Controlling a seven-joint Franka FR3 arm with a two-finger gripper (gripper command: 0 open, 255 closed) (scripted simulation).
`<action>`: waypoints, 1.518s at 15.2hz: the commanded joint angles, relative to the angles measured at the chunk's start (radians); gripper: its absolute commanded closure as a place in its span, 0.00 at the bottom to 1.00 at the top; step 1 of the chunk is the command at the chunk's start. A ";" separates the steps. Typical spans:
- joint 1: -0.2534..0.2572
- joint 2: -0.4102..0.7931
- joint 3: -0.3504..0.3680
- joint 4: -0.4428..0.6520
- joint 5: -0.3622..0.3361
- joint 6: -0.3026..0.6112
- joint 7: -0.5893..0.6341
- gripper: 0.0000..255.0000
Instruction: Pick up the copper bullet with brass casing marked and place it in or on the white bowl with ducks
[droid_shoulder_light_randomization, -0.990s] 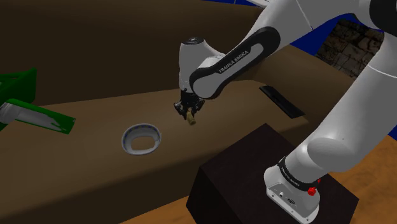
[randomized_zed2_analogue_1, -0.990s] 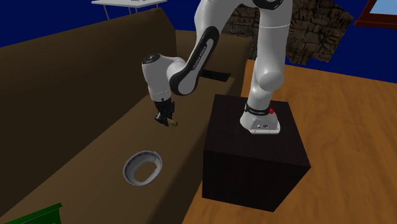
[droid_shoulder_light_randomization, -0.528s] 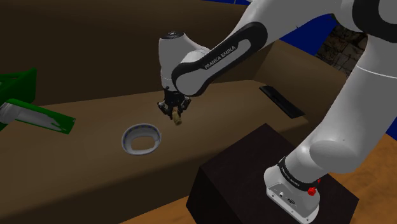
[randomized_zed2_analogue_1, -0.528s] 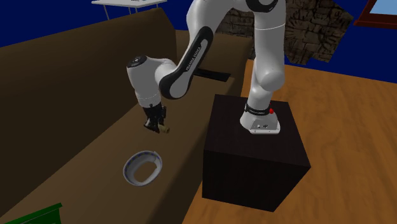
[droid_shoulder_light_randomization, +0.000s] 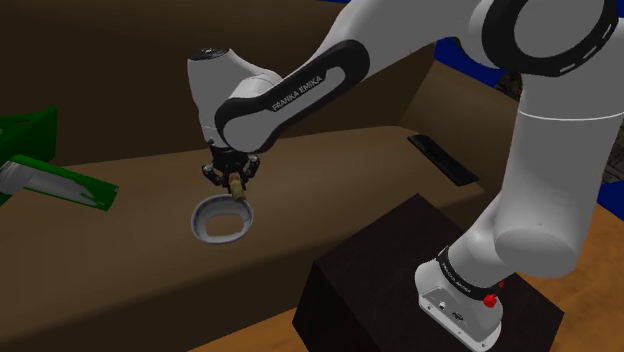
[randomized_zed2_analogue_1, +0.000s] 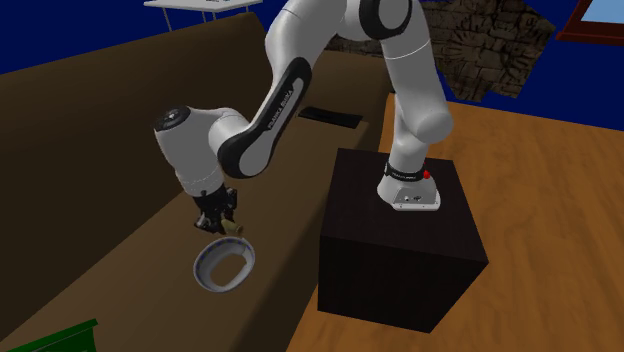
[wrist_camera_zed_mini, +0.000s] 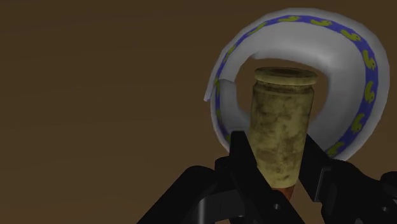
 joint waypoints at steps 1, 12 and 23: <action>0.039 0.057 -0.003 0.087 -0.016 -0.036 0.030 1.00; 0.082 0.171 -0.033 0.138 -0.062 0.020 0.069 1.00; 0.093 0.214 -0.048 0.141 -0.081 0.059 0.081 1.00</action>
